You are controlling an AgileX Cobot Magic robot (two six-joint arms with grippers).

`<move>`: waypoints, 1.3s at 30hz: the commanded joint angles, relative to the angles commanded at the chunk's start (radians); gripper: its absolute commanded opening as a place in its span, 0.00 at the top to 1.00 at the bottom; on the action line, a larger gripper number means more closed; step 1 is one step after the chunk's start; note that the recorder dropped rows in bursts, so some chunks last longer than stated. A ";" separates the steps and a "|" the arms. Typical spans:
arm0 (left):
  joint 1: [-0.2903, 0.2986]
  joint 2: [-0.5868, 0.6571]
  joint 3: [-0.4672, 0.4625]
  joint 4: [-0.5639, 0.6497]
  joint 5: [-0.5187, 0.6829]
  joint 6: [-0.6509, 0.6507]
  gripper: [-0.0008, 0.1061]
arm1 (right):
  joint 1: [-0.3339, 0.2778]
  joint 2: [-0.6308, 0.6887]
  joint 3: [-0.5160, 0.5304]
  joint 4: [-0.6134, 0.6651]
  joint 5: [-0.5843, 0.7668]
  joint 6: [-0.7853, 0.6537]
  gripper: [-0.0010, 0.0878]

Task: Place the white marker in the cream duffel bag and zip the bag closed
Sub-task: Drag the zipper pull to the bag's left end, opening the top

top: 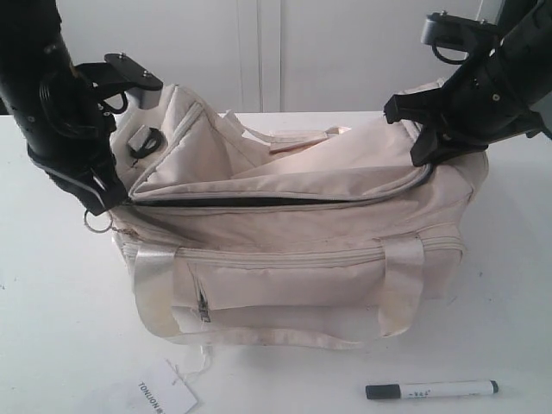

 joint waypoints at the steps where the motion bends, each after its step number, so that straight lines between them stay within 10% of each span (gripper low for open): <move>1: 0.000 0.000 0.000 -0.015 0.000 0.016 0.99 | 0.000 0.000 0.000 0.000 0.000 0.000 0.99; 14: 0.000 -0.021 0.000 -0.118 -0.052 0.067 0.99 | 0.000 0.000 0.000 0.006 0.000 0.000 0.98; 23: 0.000 -0.047 0.000 -0.150 -0.071 0.067 0.99 | 0.000 0.000 -0.008 0.007 -0.008 -0.002 0.70; 39: 0.000 -0.081 0.000 -0.166 -0.120 0.082 0.99 | 0.000 -0.081 -0.053 0.064 0.000 -0.078 0.69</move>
